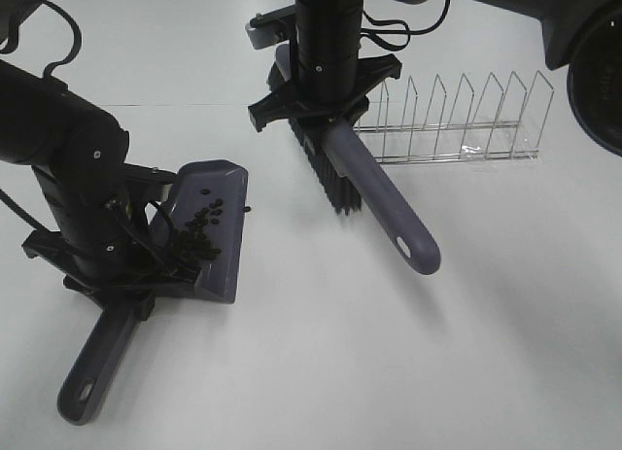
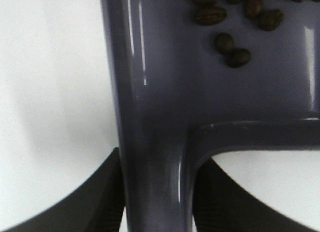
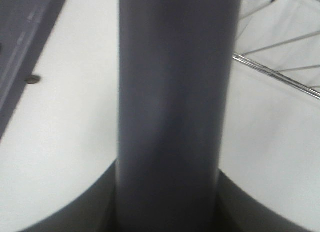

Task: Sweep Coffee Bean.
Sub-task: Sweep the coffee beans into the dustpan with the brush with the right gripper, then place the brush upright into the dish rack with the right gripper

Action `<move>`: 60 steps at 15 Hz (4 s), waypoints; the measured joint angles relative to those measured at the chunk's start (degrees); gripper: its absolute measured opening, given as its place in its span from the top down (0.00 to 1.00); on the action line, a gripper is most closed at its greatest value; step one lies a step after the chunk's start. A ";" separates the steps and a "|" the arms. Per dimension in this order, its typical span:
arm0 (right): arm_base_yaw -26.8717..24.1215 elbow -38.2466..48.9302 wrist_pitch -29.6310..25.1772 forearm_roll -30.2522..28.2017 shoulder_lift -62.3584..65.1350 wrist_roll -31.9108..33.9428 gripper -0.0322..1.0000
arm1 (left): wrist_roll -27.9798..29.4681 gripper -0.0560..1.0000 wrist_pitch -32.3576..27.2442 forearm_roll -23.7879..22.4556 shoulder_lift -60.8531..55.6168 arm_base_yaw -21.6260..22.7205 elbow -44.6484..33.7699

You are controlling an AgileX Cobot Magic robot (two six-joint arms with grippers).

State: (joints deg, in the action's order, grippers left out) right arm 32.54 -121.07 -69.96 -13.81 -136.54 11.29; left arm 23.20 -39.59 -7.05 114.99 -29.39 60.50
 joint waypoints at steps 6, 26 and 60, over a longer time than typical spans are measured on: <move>-0.06 3.50 -0.29 -6.13 -3.32 -1.09 0.66 | 0.40 0.63 0.00 0.11 0.00 0.00 0.00; 5.21 0.97 -0.34 23.78 -7.45 -12.49 0.66 | 0.46 0.63 0.17 0.29 0.06 0.00 0.00; -22.69 30.88 -0.17 14.38 20.05 -10.60 0.66 | 0.46 0.63 0.74 0.57 0.06 0.00 0.00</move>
State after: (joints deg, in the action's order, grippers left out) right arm 9.85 -90.18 -70.13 0.57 -116.48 0.69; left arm 23.66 -38.85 -6.47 115.05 -29.39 60.50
